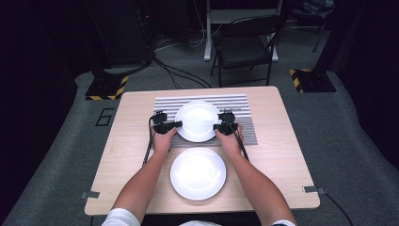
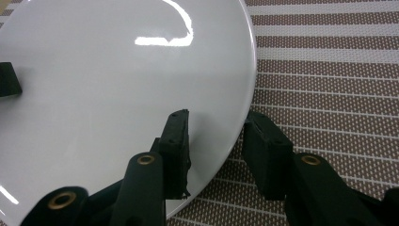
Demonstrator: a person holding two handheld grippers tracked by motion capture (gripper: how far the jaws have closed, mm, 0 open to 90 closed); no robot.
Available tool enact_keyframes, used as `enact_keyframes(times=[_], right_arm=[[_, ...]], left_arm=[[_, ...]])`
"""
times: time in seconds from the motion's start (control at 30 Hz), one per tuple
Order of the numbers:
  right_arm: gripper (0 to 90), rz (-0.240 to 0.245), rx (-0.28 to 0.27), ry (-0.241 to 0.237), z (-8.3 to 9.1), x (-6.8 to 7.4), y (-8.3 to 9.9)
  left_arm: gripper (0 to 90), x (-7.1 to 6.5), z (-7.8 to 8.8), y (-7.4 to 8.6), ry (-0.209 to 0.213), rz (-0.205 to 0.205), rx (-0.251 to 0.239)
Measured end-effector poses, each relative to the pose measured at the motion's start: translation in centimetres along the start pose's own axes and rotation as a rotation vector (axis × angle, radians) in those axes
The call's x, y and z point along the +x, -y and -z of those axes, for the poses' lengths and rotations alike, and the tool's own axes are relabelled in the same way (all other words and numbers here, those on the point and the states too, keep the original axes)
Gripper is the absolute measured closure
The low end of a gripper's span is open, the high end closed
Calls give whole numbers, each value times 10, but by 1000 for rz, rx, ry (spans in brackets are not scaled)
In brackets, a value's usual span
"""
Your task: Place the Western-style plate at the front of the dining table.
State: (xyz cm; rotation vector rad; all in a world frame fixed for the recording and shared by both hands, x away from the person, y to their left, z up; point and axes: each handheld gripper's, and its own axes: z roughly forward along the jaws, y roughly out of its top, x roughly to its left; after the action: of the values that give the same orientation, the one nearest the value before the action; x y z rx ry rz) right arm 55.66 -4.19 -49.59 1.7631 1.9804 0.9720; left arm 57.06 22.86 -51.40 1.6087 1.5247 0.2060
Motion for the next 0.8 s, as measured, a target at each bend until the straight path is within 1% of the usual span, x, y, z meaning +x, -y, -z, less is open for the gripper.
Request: enact_keyframes(times=[0.17, 0.23, 0.3, 0.33, 0.47, 0.73, 0.77, 0.8], right_arm=[[617, 2, 3, 6, -3, 0, 1], [618, 2, 9, 12, -4, -1, 1], [618, 1, 10, 13, -4, -1, 1], [619, 1, 13, 12, -5, -1, 1], [617, -2, 13, 18, -6, -1, 2], [615, 4, 7, 21, -7, -1, 1], [614, 4, 8, 20, -7, -1, 1], [611, -1, 8, 22, -7, -1, 1]], left_arm=[[655, -1, -2, 1, -9, -3, -1], [654, -2, -3, 1, -15, -15, 8], [653, -2, -4, 1, -18, -18, 7], [652, -3, -4, 0, -26, -31, 10], [647, -4, -5, -1, -33, -47, 12], [636, -4, -6, 0, -41, -60, 14], [635, -5, -6, 0, -44, -56, 13], [633, -6, -6, 0, -48, -63, 12]])
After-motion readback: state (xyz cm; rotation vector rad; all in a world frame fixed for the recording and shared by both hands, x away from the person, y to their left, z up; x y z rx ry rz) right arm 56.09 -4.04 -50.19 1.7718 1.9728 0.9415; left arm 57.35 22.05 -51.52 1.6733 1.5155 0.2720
